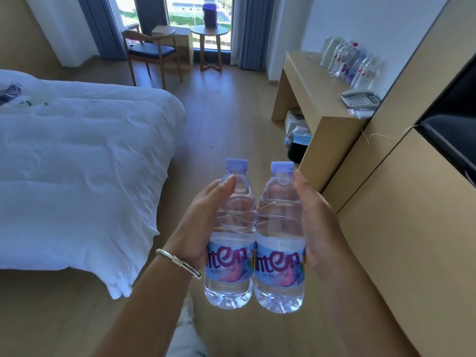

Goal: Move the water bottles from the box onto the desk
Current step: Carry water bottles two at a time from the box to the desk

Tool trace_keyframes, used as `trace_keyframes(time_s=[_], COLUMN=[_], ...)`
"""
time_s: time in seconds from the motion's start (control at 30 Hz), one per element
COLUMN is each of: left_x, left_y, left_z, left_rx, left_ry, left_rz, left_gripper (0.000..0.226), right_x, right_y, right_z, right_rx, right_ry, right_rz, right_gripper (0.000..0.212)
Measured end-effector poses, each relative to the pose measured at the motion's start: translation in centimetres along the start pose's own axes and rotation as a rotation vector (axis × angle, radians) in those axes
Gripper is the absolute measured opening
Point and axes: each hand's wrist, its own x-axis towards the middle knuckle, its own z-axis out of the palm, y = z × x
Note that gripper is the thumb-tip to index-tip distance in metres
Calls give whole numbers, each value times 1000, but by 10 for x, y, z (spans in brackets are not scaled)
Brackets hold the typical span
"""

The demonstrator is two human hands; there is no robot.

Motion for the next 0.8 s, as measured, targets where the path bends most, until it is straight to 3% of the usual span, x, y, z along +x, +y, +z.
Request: trace_keyframes(time_s=[0.07,0.2,0.4,0.53,0.67,0.8], left_x=[41,129,239,295,346,408], left_y=[15,57,131,163,183,196], left_z=[-16,-51,-102,-126,-142,-148], left_rx=[5,-10,-8,10,18,7], left_ry=[-26,-87,-177,-207,-198,-165], left_rz=[-4,24,27,27,-2,1], left_gripper=[71,51,40,61,64,44], right_x=[38,115,217,273,327,393], right_y=[-8,-29,-71,-90,-102,-112], right_z=[18,64,136,169,187,192], right_rx=[-2,-5,0,-8,-13,-23], right_ry=[26,96,167,197,196,165], right_rz=[-5,-35,-63,-83,-78,-69], right_gripper=[48,46,45,46,46,45])
